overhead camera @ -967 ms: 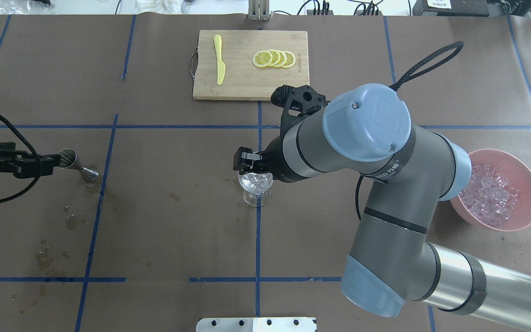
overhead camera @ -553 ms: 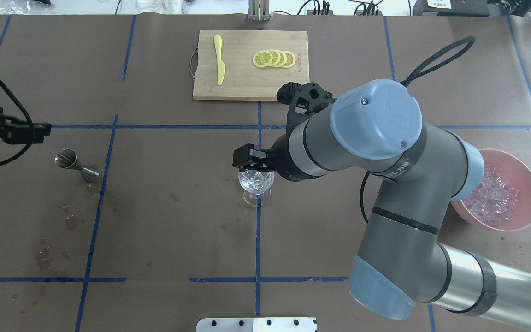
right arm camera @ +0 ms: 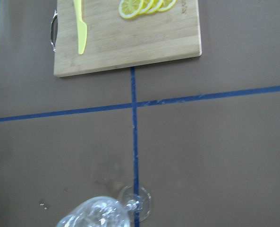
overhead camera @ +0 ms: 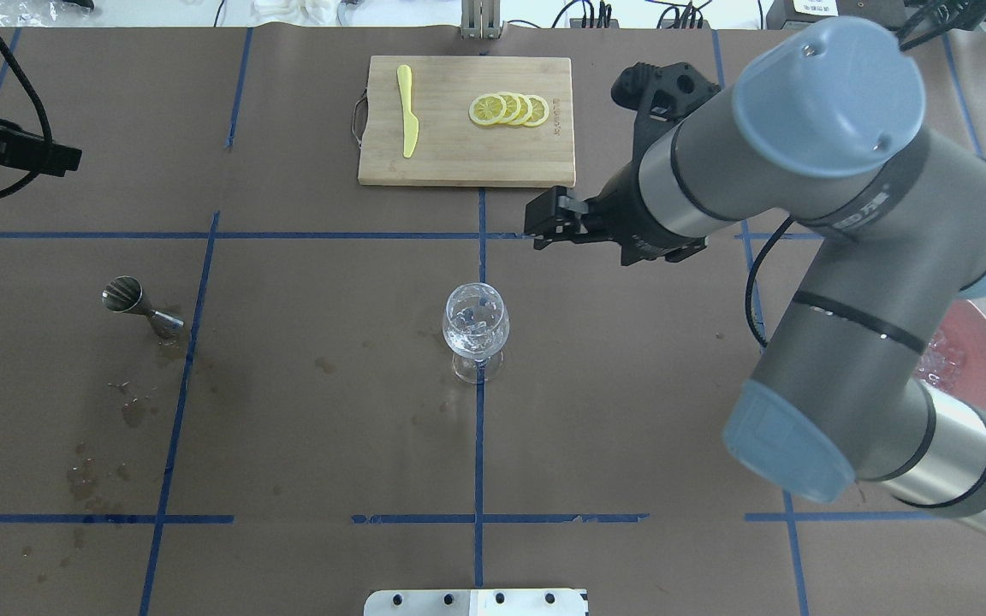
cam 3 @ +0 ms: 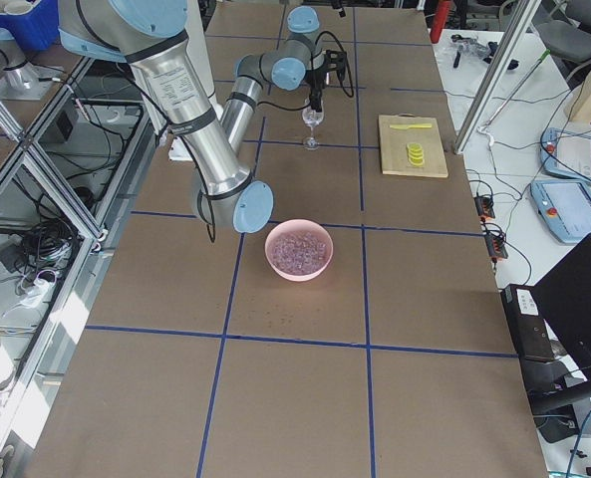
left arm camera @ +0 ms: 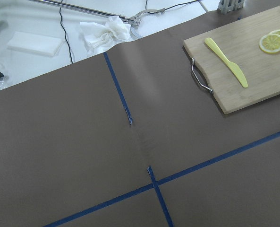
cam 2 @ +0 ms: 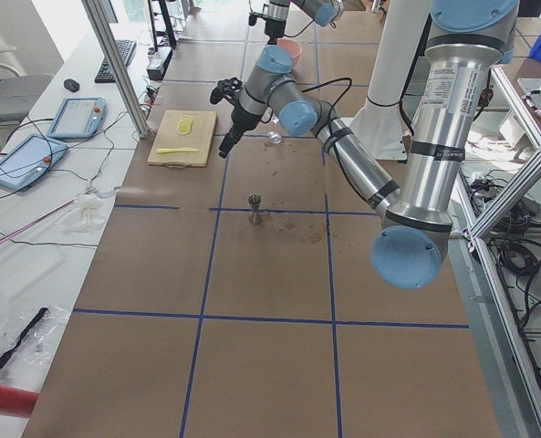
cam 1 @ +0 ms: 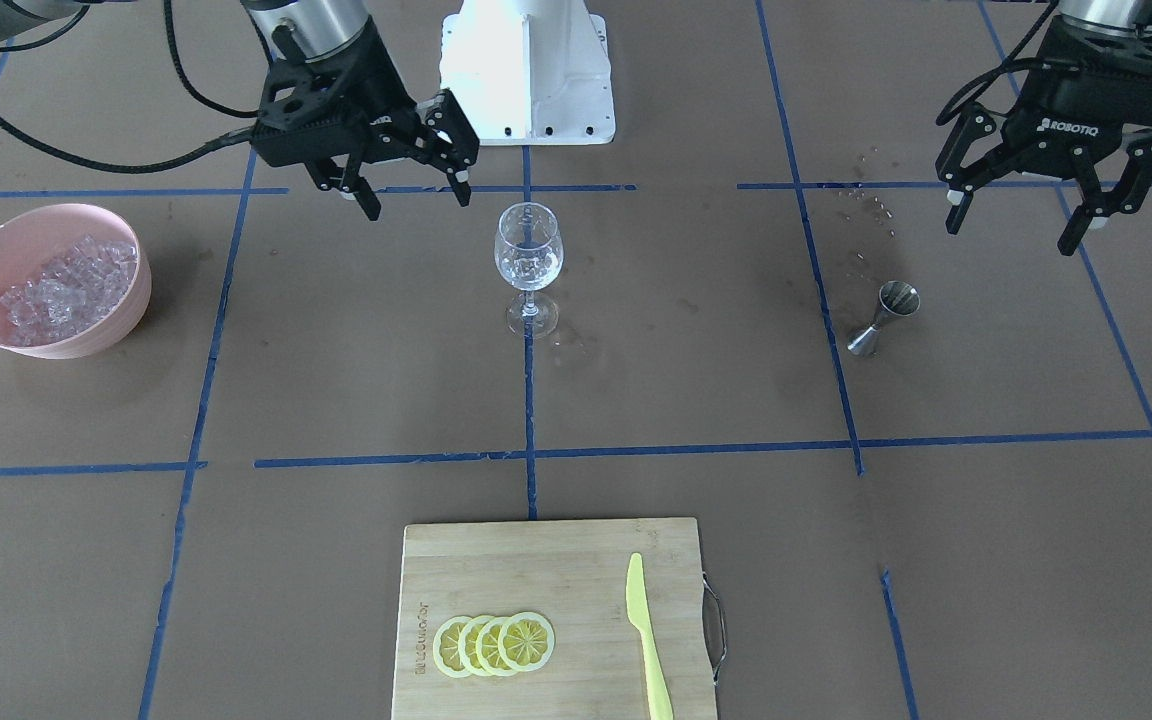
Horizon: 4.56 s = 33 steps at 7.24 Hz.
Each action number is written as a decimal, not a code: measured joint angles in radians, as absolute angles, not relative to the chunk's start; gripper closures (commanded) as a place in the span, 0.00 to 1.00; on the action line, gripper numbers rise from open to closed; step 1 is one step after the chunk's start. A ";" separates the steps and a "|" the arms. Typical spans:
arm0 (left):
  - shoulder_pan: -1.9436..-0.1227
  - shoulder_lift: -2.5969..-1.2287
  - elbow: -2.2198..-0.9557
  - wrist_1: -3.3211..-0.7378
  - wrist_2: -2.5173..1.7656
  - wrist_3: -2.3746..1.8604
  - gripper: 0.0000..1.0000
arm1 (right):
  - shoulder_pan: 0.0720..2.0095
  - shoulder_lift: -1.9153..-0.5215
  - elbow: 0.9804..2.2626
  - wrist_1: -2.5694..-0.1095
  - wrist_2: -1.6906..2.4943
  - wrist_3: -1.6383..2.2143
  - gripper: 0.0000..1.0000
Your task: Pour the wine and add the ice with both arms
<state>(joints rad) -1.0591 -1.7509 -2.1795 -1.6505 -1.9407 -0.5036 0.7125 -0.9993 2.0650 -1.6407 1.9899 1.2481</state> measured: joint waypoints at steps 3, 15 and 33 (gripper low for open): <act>-1.147 -1.780 -2.038 -1.652 -2.054 -0.452 0.00 | 0.881 -1.138 2.053 -1.650 2.108 0.955 0.00; -1.534 -1.543 -1.679 -1.628 -2.311 0.091 0.00 | 1.519 -1.559 1.747 -1.705 2.356 -0.141 0.00; -1.611 -1.537 -1.679 -1.539 -2.393 0.077 0.00 | 1.609 -1.634 1.679 -1.696 2.387 -0.090 0.00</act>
<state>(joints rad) -1.6107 -1.5370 -1.6790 -1.5385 -2.3927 0.0765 1.6090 -1.6337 1.6787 -1.6957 2.3873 -0.0897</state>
